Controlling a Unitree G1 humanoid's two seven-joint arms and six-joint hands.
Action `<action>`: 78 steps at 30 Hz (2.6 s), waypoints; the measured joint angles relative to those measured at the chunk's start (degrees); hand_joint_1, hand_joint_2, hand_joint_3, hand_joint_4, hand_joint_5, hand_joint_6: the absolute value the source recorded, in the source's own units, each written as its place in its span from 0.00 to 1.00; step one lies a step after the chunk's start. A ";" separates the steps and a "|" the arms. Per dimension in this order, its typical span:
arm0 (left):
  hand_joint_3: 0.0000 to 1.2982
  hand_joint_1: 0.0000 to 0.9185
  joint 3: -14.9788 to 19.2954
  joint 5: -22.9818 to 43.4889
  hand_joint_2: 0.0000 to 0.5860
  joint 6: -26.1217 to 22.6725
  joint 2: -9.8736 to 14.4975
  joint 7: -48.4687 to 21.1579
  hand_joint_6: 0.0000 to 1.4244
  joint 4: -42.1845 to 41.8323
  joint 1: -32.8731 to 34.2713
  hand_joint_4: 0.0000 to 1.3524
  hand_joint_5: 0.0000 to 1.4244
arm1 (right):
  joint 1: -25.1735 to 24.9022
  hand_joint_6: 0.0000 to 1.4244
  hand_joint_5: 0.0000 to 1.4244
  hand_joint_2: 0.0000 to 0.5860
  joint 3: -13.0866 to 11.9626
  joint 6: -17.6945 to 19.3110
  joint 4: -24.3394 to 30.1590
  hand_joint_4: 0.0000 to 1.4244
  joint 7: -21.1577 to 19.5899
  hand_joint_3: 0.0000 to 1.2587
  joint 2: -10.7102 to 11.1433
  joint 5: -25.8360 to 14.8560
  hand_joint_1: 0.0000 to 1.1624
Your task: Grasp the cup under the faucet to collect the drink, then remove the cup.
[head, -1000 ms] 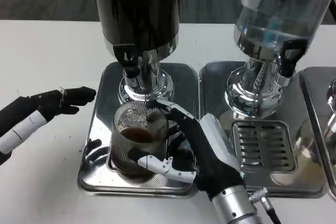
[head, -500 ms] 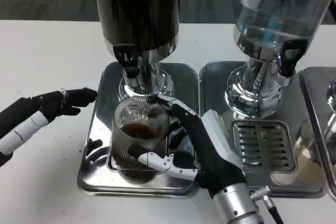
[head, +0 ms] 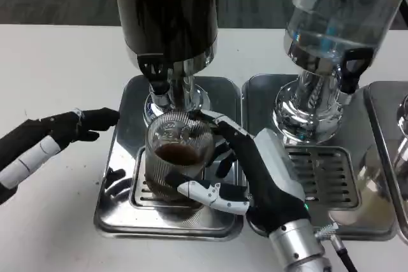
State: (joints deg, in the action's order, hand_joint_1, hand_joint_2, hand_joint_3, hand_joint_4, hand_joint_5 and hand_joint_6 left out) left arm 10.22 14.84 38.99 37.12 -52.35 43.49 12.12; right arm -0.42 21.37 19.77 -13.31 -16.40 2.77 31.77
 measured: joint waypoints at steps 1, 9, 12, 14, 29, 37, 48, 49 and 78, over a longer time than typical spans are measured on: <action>0.21 0.00 -0.04 0.00 0.20 0.00 0.00 0.00 0.12 0.04 0.01 0.14 0.10 | 0.05 0.61 0.47 0.43 -0.03 0.00 0.00 0.36 0.00 0.31 0.03 0.00 0.57; 0.21 0.00 -0.13 0.00 0.20 0.02 -0.01 0.00 0.12 0.48 0.41 0.14 0.10 | 0.49 0.62 0.48 0.46 -0.26 -0.01 0.39 0.36 0.12 0.31 0.44 0.04 0.57; 0.21 0.00 -0.15 -0.01 0.20 0.04 -0.01 0.00 0.12 0.51 0.66 0.14 0.10 | 0.84 0.62 0.48 0.46 -0.36 -0.05 1.00 0.36 0.53 0.32 1.00 0.13 0.57; 0.21 0.00 -0.15 -0.01 0.20 0.06 -0.01 0.00 0.12 0.55 0.87 0.14 0.10 | 1.25 0.62 0.48 0.47 -0.43 -0.21 2.25 0.36 1.08 0.32 1.99 0.26 0.57; 0.20 0.00 -0.46 -0.66 0.20 3.23 -0.34 -0.55 0.13 -0.91 0.89 0.13 0.10 | 4.38 0.63 0.49 0.47 -1.85 -1.36 6.81 0.38 3.04 0.32 4.17 0.20 0.57; 0.19 0.00 -0.44 -1.90 0.20 8.31 0.90 -0.54 0.12 -6.84 -2.84 0.11 0.10 | 5.46 0.64 0.49 0.47 -2.38 -1.37 7.42 0.38 3.99 0.32 4.37 -0.23 0.57; 0.17 0.00 0.33 -3.83 0.20 12.41 5.44 0.69 0.12 -11.10 -7.25 0.09 0.08 | 6.55 0.64 0.49 0.47 -3.16 -1.39 9.55 0.38 4.88 0.33 4.53 -0.93 0.57; 0.17 0.00 0.41 -3.83 0.20 12.42 5.66 0.81 0.12 -11.11 -7.35 0.09 0.08 | 6.60 0.64 0.49 0.47 -3.16 -1.39 9.57 0.38 4.91 0.33 4.53 -0.94 0.57; 0.03 0.00 5.00 -7.09 0.23 27.13 10.28 8.87 0.07 -19.08 -20.13 0.00 0.00 | 14.00 0.64 0.49 0.47 -5.68 -1.43 19.93 0.38 9.93 0.33 7.54 -2.61 0.57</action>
State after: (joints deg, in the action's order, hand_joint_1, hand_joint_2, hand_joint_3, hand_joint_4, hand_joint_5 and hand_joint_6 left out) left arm 15.22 7.75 66.12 47.40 -43.48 24.41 -8.02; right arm 13.58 15.69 18.33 6.62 -6.47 10.31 29.16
